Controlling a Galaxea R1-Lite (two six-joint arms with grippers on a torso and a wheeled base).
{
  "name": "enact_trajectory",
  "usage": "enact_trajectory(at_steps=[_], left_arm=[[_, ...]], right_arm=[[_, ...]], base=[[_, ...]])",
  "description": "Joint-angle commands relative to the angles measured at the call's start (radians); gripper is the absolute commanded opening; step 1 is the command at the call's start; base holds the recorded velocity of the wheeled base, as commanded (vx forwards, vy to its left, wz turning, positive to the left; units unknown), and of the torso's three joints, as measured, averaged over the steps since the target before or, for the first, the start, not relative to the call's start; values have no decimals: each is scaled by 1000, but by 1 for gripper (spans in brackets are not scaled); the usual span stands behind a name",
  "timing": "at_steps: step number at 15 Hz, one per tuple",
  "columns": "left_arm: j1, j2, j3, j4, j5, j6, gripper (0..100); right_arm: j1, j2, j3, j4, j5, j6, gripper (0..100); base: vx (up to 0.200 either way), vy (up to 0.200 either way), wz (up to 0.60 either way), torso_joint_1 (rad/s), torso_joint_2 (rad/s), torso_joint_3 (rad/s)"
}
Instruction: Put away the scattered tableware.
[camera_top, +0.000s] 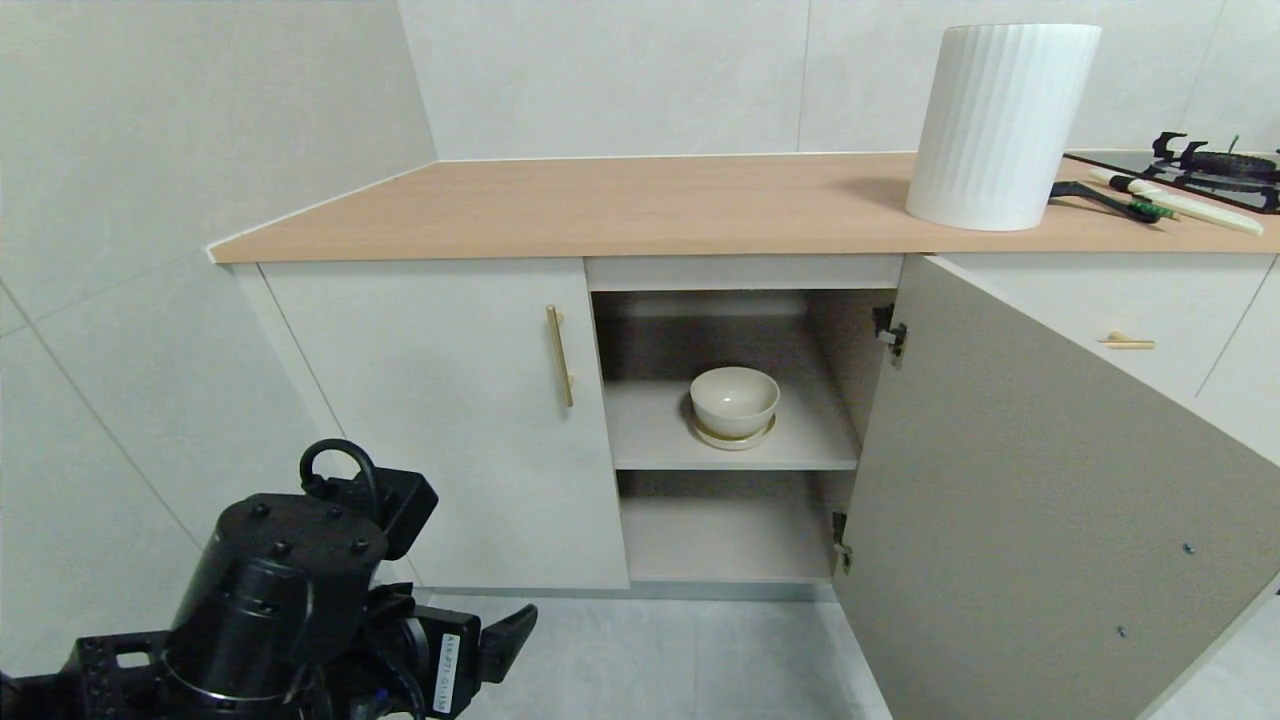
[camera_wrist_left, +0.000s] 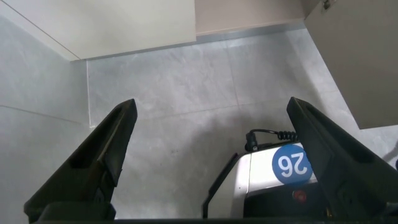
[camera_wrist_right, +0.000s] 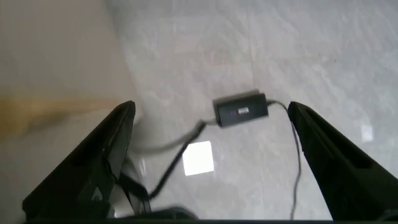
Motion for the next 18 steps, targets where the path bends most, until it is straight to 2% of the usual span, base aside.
enact_trajectory(at_steps=[1,3,8,11,14,16,18], left_arm=[[0,0,0,-1,2,-1,100],[0,-2,0,-1,0,-1,100],[0,-2,0,-1,0,-1,100],[0,0,0,-1,2,-1,100],[0,0,0,-1,0,-1,100],[0,-2,0,-1,0,1,100],[-1,-2,0,-1,0,1,100]], right_arm=[[-1,44,24,-25,5,4,100],[0,41,41,-68,33,4,100],[20,32,44,-69,99,4,100],[91,20,59,-72,105,22,100],[238,14,72,-74,106,106,100],[306,15,76,-77,106,149,100],[355,15,118,-163,105,174,100]], base=[[0,0,0,0,0,0],[0,0,0,0,0,0],[0,0,0,0,0,0],[0,0,0,0,0,0],[0,0,0,0,0,0],[0,0,0,0,0,0],[0,0,0,0,0,0]])
